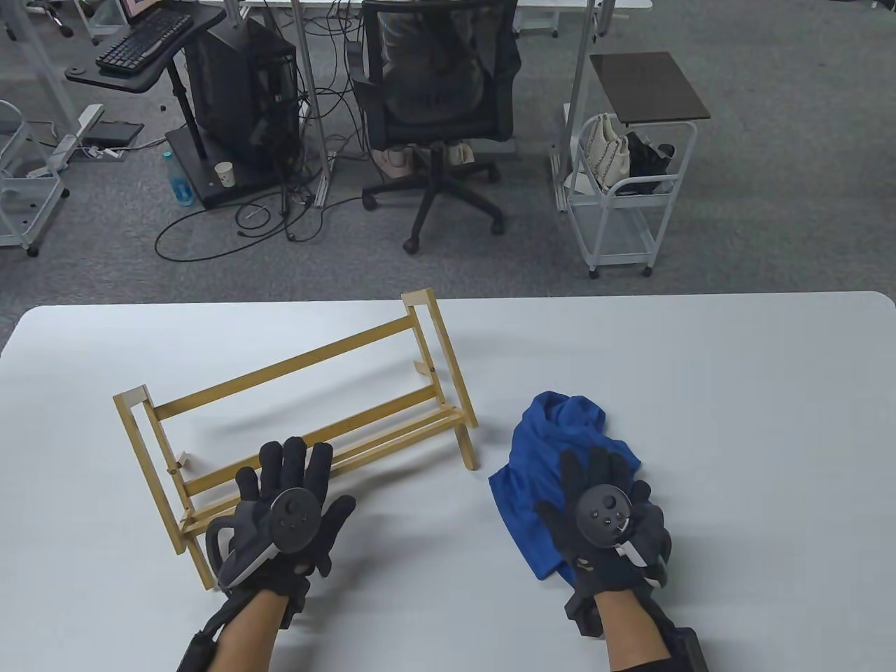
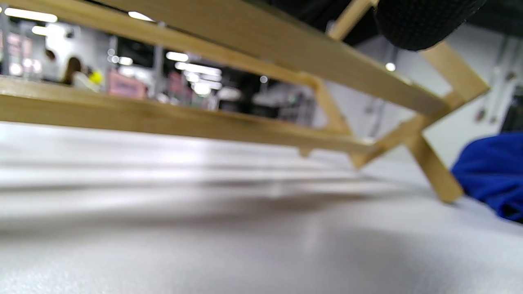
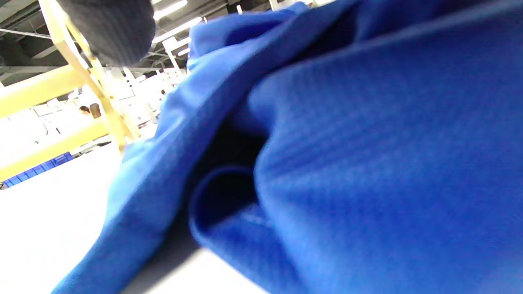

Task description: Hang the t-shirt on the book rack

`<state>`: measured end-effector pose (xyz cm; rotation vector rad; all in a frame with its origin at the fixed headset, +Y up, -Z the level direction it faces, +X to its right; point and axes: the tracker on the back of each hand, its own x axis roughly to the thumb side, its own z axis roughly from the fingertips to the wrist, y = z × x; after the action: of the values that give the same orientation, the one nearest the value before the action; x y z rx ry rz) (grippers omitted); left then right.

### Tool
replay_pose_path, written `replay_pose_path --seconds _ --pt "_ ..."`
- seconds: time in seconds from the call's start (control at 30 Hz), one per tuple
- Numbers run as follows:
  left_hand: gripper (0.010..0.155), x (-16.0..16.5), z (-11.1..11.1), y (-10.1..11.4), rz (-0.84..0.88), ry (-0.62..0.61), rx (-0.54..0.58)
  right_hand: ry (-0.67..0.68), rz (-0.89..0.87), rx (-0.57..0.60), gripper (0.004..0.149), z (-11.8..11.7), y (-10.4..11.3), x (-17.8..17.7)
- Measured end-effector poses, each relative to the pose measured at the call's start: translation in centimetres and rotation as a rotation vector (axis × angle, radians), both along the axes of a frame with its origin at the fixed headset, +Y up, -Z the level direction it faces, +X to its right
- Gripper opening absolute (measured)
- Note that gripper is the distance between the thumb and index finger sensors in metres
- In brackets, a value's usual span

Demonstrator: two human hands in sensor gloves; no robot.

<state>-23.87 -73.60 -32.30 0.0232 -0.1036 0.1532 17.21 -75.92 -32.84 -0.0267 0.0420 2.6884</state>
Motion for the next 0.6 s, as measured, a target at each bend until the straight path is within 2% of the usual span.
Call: replay_pose_path --seconds 0.37,0.6 --pt "0.078 0.35 0.33 0.06 0.014 -0.009 0.005 0.017 0.018 -0.011 0.085 -0.24 0.21 -0.69" --pt "0.079 0.4 0.31 0.2 0.013 -0.006 -0.036 -0.03 0.031 -0.081 0.089 -0.94 0.19 -0.64"
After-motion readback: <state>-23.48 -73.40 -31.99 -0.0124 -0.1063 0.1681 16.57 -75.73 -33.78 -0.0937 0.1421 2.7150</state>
